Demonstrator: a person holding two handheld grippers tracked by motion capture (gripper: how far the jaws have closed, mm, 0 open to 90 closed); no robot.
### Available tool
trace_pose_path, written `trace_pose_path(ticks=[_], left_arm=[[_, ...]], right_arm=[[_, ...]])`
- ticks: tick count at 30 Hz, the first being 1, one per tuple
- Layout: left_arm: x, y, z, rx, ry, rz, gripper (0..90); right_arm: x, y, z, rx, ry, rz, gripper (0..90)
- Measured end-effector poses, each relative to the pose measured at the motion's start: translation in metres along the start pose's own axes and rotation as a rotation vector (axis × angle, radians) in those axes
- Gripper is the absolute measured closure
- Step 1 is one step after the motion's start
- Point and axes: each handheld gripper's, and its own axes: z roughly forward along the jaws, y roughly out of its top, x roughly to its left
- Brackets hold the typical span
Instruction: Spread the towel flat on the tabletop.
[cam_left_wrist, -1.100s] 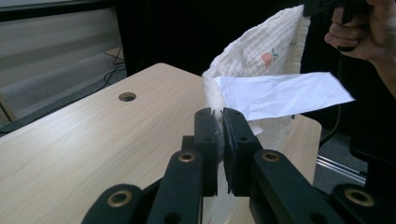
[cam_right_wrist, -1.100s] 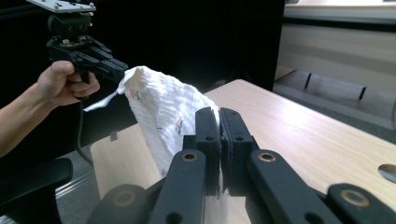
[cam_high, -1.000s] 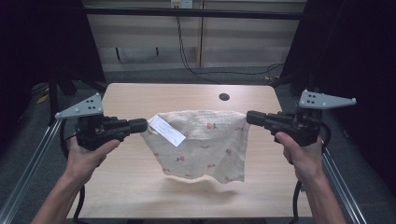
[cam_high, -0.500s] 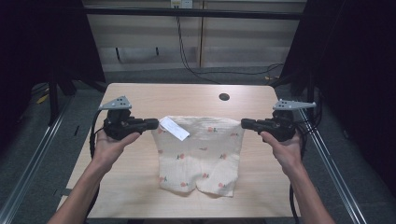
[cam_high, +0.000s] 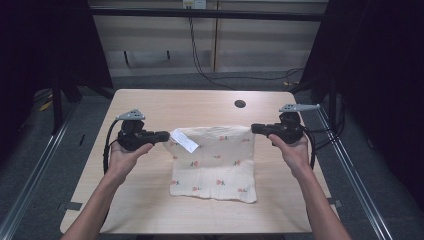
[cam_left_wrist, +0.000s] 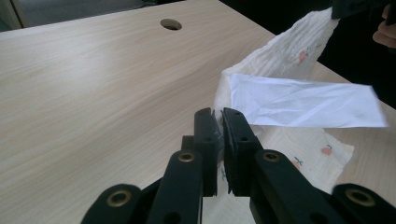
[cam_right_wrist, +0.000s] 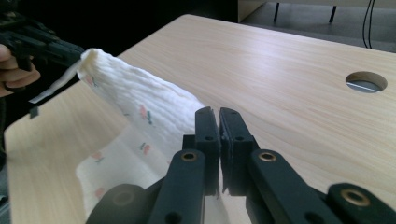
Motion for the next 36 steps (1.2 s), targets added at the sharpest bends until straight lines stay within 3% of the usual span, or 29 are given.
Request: trace_pose_path(ticks=[1, 3, 6, 10, 14, 17, 20, 26, 31, 36], left_arm=[[0.004, 0.0, 0.004, 0.003, 0.01, 0.009, 84.6], [0.009, -0.001, 0.01, 0.002, 0.005, -0.006, 84.5], [0.015, -0.001, 0.017, -0.002, 0.017, -0.021, 84.1], [0.02, -0.004, 0.029, 0.003, 0.026, -0.042, 79.5], [0.02, -0.005, 0.028, -0.008, 0.04, -0.029, 66.4], [0.023, -0.008, 0.021, -0.013, 0.056, -0.04, 63.7], [0.026, -0.014, 0.015, -0.01, 0.069, -0.056, 62.6], [0.026, -0.023, 0.01, 0.013, 0.063, -0.05, 61.6], [0.016, -0.037, 0.006, 0.038, 0.044, -0.038, 63.6], [0.002, -0.051, 0.006, 0.099, 0.002, -0.004, 69.1]], right_arm=[[-0.004, -0.003, 0.007, -0.002, 0.002, -0.002, 87.1], [-0.007, -0.004, 0.014, 0.009, -0.031, -0.008, 87.1], [-0.013, -0.005, 0.022, 0.014, -0.031, 0.003, 87.1], [-0.027, -0.007, 0.036, 0.032, -0.075, 0.023, 86.5], [-0.035, -0.01, 0.041, 0.05, -0.135, 0.049, 68.2], [-0.036, -0.013, 0.038, 0.047, -0.148, 0.046, 65.9], [-0.035, -0.015, 0.034, 0.047, -0.158, 0.049, 63.3], [-0.028, -0.019, 0.027, 0.067, -0.143, 0.025, 60.6], [-0.016, -0.031, 0.021, 0.083, -0.107, 0.005, 61.1], [0.0, -0.054, 0.013, 0.162, -0.088, -0.036, 61.6]])
